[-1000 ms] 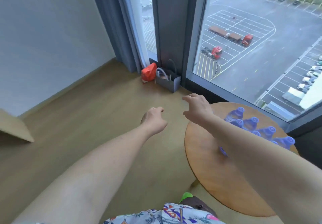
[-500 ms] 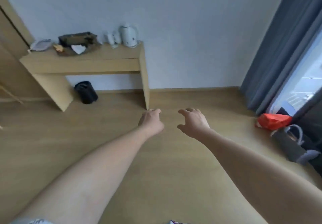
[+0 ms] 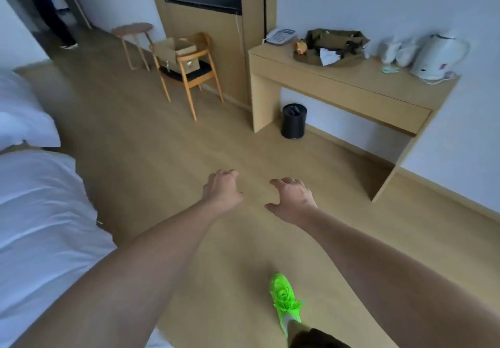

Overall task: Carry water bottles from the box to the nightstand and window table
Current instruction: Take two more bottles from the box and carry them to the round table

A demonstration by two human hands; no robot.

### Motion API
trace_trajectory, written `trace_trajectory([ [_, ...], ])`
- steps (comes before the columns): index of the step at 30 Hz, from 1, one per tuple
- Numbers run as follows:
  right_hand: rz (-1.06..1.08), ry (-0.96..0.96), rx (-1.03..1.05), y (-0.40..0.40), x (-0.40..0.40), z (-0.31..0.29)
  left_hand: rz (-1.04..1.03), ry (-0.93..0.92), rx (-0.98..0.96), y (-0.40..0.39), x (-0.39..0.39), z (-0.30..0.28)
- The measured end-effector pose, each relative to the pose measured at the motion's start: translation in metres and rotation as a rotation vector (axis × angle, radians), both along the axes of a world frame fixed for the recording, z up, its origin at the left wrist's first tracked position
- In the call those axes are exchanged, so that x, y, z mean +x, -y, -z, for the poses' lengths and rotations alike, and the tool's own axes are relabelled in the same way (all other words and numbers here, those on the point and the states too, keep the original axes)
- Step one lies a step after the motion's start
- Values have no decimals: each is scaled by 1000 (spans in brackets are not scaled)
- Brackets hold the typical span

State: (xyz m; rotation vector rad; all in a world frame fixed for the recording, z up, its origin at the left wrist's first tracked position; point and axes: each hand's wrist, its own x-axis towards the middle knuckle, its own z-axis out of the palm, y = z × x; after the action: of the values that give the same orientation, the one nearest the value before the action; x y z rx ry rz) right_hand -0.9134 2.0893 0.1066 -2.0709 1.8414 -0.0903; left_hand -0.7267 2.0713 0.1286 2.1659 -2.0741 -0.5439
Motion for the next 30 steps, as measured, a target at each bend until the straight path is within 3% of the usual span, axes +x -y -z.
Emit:
trace_trajectory([
  [13,-369,-22,9,268,104,-32,-299,25,6,196,78,-21],
  [21,-430,-50,0,402,192,-11,-341,53,57,309,165,8],
  [30,-348,-58,53,574,319,-8,-309,-7,83,499,311,24],
])
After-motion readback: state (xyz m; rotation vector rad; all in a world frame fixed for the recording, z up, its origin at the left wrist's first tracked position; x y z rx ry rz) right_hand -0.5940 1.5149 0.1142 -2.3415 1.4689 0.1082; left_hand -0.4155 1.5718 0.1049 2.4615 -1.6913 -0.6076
